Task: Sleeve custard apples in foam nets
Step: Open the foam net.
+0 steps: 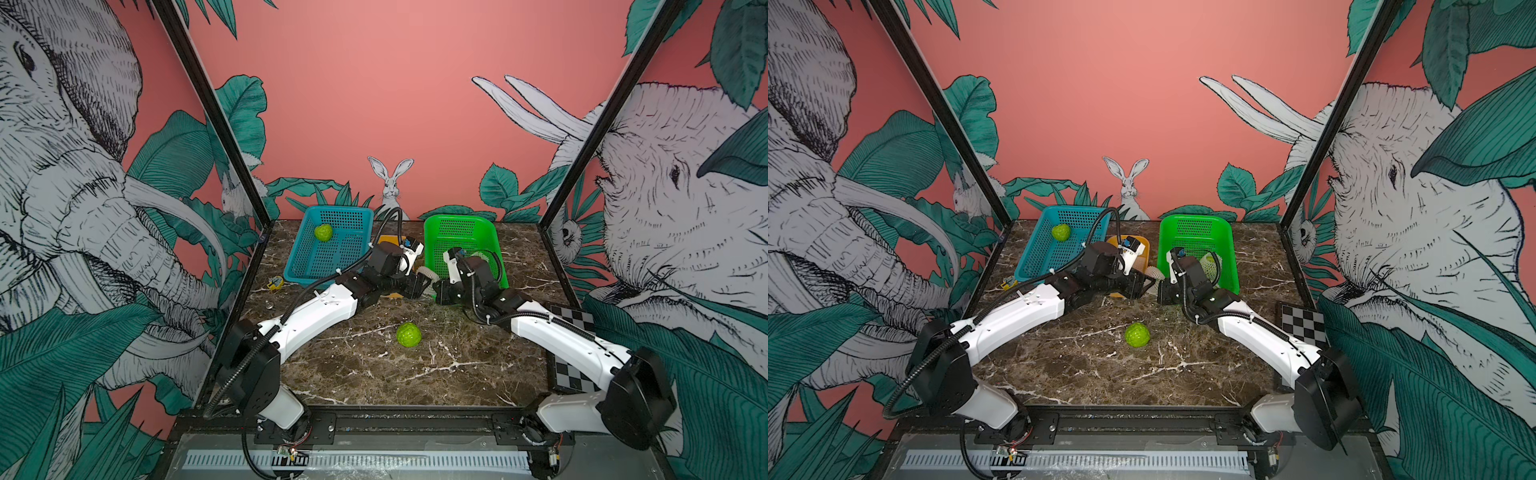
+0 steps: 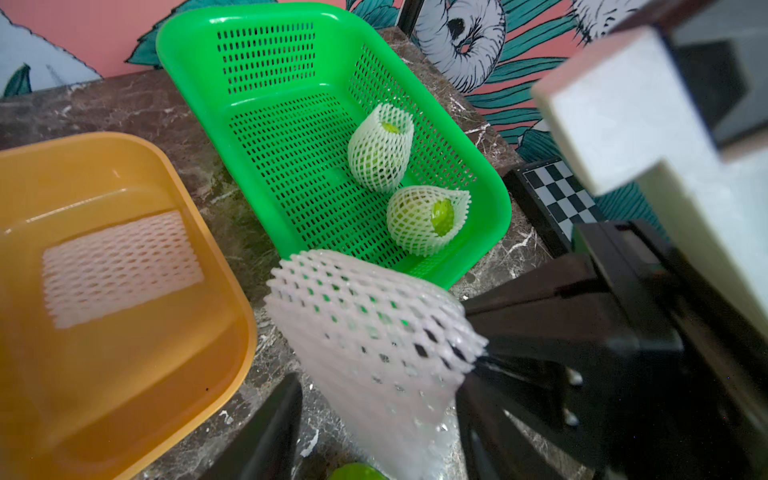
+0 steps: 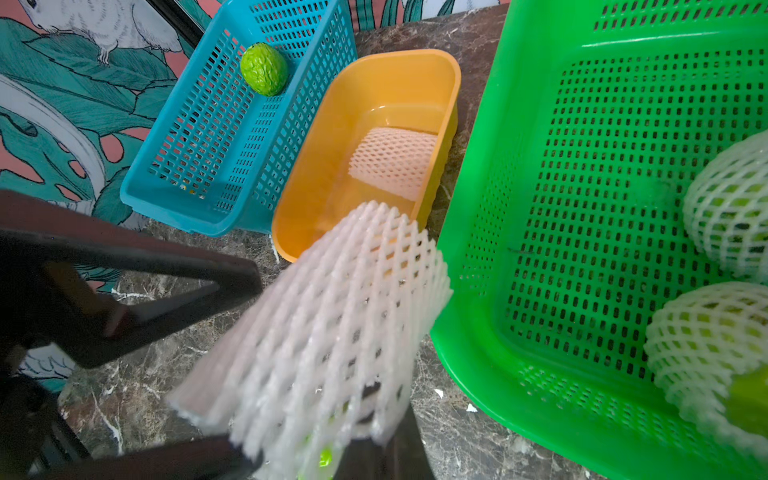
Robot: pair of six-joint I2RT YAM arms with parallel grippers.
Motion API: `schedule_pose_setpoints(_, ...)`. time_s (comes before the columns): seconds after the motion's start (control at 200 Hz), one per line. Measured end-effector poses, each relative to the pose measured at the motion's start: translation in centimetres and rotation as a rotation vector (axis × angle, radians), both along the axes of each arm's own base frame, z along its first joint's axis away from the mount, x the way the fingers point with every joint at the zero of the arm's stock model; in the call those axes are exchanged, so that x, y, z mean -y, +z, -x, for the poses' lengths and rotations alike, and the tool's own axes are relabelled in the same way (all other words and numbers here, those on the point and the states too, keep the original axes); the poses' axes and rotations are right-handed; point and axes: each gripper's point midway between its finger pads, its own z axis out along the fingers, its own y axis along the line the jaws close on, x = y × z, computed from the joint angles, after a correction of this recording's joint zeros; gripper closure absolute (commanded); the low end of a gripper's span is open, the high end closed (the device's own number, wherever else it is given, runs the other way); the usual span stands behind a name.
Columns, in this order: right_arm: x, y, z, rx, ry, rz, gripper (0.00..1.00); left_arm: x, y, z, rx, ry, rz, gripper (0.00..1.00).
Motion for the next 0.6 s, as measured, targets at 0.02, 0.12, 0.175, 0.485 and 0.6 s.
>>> schedule_pose_setpoints(0.02, 0.1, -0.1, 0.0, -0.005, -0.002, 0.0, 1.0, 0.0, -0.1, 0.0, -0.003, -0.001, -0.004, 0.44)
schedule_pose_setpoints(0.12, 0.2, -0.3, 0.2, -0.025, -0.003, -0.001, 1.0, -0.1, -0.4, 0.1, 0.0, -0.006, -0.019, 0.51)
schedule_pose_setpoints(0.175, 0.2, -0.3, 0.3, -0.031, -0.004, -0.006, 1.0, -0.1, -0.4, 0.1, 0.007, -0.007, -0.024, 0.57)
schedule_pose_setpoints(0.485, 0.8, 0.3, 0.1, -0.035, -0.029, 0.015, 1.0, -1.3, -1.3, -0.6, 0.045, 0.03, -0.109, 1.0)
schedule_pose_setpoints(0.6, 2.2, -0.1, 0.2, -0.033, -0.057, 0.074, 1.0, -2.2, -1.9, -1.0, 0.056, 0.063, -0.161, 1.0)
